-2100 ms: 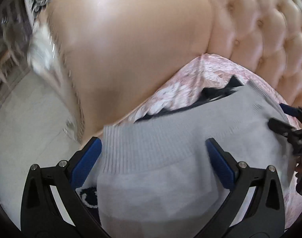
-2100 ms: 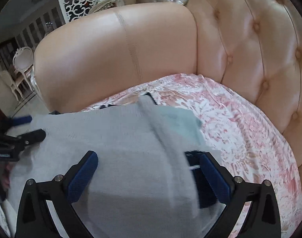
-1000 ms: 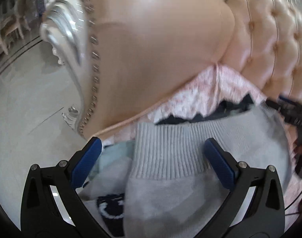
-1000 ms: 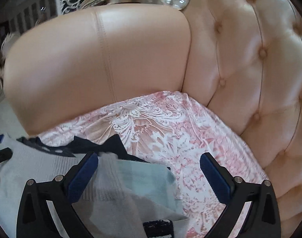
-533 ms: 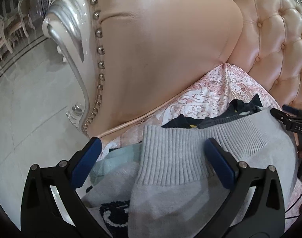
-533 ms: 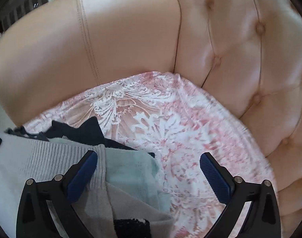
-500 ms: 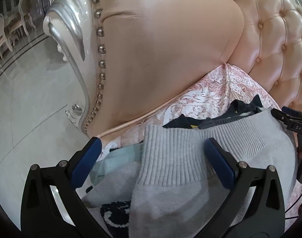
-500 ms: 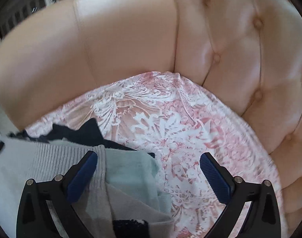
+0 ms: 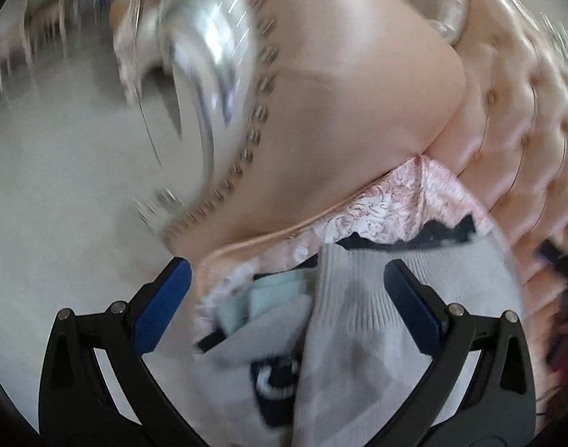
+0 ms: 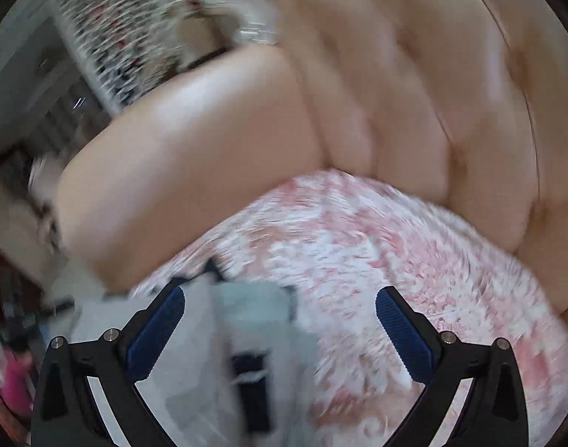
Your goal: Fold clothes
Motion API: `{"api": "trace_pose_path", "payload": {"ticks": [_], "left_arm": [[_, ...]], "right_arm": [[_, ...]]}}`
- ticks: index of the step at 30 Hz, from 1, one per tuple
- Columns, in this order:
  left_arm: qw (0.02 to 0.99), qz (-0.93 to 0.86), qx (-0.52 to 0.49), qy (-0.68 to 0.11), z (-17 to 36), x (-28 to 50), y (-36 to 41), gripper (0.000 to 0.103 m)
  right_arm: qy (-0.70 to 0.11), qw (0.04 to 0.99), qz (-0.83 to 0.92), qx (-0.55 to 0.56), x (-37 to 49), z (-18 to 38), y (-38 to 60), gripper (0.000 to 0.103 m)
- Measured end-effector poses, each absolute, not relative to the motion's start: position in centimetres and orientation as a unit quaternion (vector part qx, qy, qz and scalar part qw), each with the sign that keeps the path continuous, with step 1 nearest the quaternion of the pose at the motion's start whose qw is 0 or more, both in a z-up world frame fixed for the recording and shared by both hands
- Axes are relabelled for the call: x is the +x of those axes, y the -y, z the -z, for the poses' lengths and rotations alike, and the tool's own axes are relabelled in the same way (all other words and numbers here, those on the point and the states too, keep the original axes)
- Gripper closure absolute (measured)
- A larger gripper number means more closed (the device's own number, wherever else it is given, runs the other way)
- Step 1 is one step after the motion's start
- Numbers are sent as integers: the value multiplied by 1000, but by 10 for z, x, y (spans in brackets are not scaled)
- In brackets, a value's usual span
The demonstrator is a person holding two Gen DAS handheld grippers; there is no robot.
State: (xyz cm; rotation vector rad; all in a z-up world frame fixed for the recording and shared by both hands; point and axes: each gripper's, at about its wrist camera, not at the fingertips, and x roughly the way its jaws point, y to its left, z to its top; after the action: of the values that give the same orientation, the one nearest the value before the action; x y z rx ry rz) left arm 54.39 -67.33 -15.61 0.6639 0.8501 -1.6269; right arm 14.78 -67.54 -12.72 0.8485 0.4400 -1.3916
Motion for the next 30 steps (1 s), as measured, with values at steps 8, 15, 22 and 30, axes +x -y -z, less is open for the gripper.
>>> {"api": "trace_pose_path", "payload": {"ticks": [8,15,22,30], "left_arm": [[581,674,386,-243,175,500,667,0],[578,680,348,-287,163,540,666,0],[565,682,394,-248,181,515,677,0],[585,690,348,-247,139,538,636,0]], "right_arm": [[-360,645,617,271,238,155,655,0],[-330,638,627,302,214,142,651,0],[-363,608,638,302,207,156,674,0],[-302,616,658,311,190,131,623,0]]}}
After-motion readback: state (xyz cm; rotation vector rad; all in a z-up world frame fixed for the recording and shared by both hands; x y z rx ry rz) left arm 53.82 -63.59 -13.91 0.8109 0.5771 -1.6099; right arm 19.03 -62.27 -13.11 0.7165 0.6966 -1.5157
